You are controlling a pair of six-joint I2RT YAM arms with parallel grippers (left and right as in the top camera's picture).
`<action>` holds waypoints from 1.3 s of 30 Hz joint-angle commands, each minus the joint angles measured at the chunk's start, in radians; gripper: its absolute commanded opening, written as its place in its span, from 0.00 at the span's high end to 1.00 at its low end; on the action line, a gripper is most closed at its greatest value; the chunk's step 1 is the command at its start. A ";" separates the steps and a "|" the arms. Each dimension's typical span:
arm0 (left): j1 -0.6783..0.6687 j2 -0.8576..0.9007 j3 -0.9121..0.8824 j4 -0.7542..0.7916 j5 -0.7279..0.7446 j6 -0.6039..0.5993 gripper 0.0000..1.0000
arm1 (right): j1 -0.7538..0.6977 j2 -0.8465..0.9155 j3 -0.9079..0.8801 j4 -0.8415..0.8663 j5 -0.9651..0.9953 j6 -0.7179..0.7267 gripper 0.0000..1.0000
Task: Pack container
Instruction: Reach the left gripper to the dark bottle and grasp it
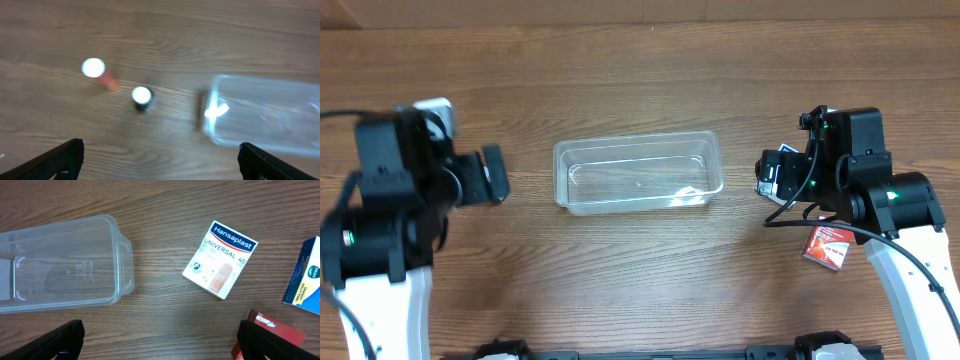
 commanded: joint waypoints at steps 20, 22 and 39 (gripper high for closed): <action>0.071 0.702 0.022 0.071 -0.010 0.172 0.16 | -0.006 -0.005 0.033 0.005 -0.001 0.000 0.00; 0.071 0.705 0.022 0.072 -0.013 0.173 0.27 | -0.006 -0.004 0.033 0.005 -0.001 0.000 0.00; 0.066 0.704 0.055 0.034 -0.010 0.108 0.96 | -0.006 0.001 0.033 0.005 -0.001 0.000 0.00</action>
